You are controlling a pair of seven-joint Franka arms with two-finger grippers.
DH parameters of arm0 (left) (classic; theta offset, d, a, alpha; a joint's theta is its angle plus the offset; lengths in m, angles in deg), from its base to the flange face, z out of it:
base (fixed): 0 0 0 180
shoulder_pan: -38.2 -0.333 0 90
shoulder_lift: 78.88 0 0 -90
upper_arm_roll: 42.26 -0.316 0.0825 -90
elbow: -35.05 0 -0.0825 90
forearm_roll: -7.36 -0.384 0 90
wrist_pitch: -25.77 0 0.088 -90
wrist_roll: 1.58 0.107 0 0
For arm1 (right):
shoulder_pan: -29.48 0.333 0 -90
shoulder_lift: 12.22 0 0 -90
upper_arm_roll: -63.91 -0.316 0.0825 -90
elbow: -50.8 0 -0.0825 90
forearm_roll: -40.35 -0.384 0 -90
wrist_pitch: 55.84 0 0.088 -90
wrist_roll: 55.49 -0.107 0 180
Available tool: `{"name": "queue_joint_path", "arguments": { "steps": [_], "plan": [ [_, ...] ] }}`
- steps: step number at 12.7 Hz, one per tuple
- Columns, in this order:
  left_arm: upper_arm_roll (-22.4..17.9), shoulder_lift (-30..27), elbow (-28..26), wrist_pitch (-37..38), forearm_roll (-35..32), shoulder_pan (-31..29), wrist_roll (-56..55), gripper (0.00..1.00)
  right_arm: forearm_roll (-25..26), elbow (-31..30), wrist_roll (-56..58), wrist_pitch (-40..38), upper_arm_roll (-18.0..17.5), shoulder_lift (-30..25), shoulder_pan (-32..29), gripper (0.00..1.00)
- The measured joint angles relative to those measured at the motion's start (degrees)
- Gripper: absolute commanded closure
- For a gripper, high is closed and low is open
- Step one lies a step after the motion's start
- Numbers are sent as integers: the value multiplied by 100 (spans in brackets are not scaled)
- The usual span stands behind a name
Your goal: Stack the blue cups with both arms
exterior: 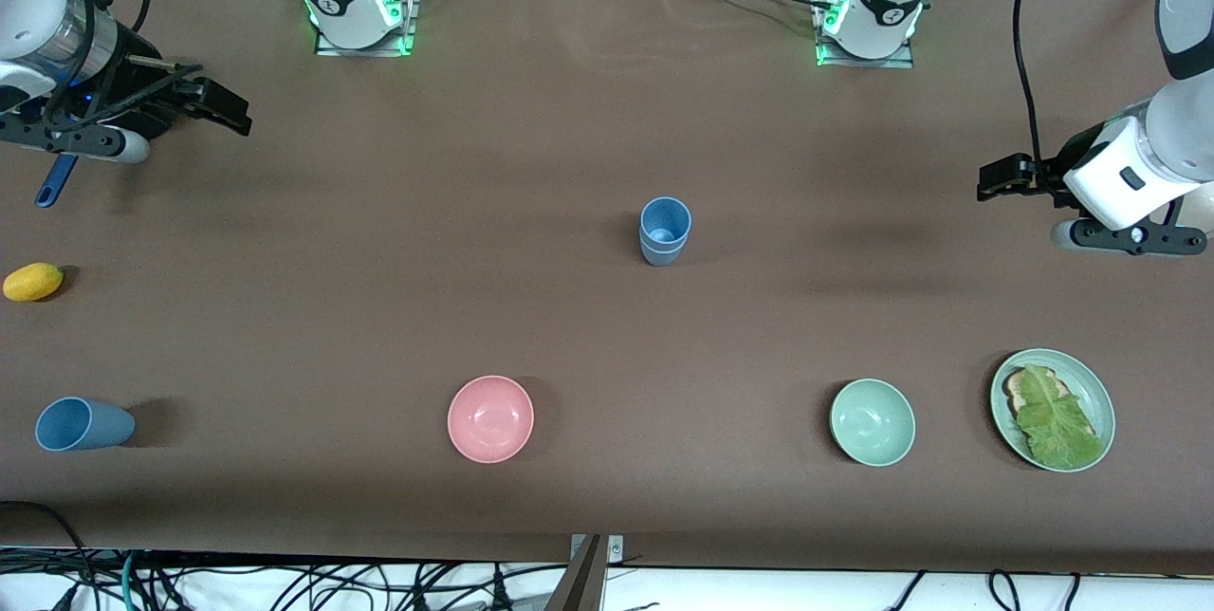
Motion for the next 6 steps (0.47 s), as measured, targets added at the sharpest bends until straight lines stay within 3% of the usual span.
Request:
{"name": "queue_joint_path", "arguments": {
  "steps": [6],
  "plan": [
    [-2, 0, 12, 0, 0, -1, 0, 0, -1, -1, 182, 1, 179, 44, -104, 0]
  ]
}}
